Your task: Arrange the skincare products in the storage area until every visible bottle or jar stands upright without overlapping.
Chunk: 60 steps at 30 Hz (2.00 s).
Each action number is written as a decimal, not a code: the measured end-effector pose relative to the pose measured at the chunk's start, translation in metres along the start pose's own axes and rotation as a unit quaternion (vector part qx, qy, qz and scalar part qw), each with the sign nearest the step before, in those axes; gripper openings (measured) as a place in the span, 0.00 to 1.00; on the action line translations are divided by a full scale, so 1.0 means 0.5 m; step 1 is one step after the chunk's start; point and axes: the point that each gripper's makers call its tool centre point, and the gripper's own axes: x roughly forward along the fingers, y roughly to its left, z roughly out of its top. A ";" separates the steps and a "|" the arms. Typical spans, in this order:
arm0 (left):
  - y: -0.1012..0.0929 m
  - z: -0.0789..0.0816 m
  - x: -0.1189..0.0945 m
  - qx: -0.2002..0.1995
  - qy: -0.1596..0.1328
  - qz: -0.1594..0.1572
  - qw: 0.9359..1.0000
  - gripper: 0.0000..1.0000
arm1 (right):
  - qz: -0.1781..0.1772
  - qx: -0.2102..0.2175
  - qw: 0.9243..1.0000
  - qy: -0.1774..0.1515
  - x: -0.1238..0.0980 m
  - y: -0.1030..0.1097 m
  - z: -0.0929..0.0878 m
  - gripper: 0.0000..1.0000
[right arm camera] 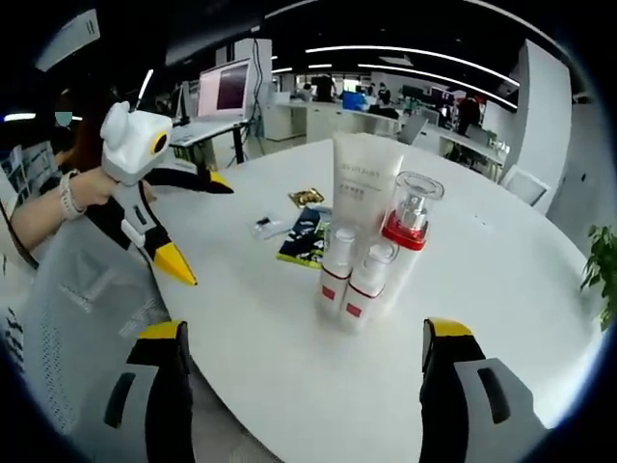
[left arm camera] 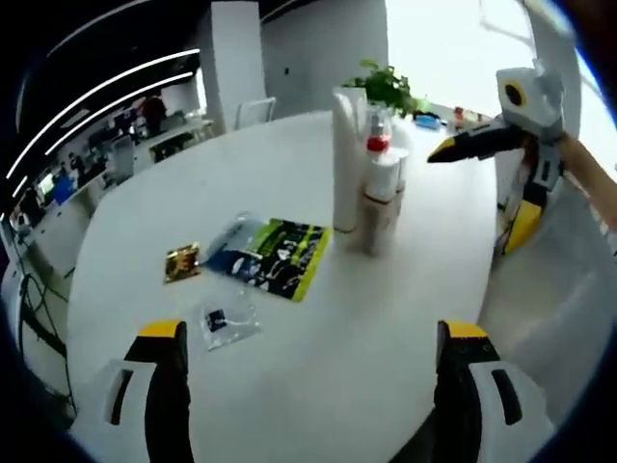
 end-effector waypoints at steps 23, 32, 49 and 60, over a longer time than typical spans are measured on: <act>0.070 0.076 0.068 0.002 0.001 -0.034 0.999 0.94 | 0.126 0.018 0.992 -0.023 -0.053 -0.087 0.146 0.99; 0.079 0.077 0.093 -0.010 0.008 -0.044 0.999 0.93 | 0.166 0.047 0.984 -0.034 -0.045 -0.129 0.218 0.97; 0.097 0.069 0.122 -0.037 0.021 -0.056 0.998 0.89 | 0.186 0.076 0.980 0.001 0.082 -0.206 0.305 0.90; 0.098 0.052 0.155 -0.091 0.029 -0.081 0.992 0.80 | 0.211 0.104 0.971 0.035 0.185 -0.200 0.269 0.78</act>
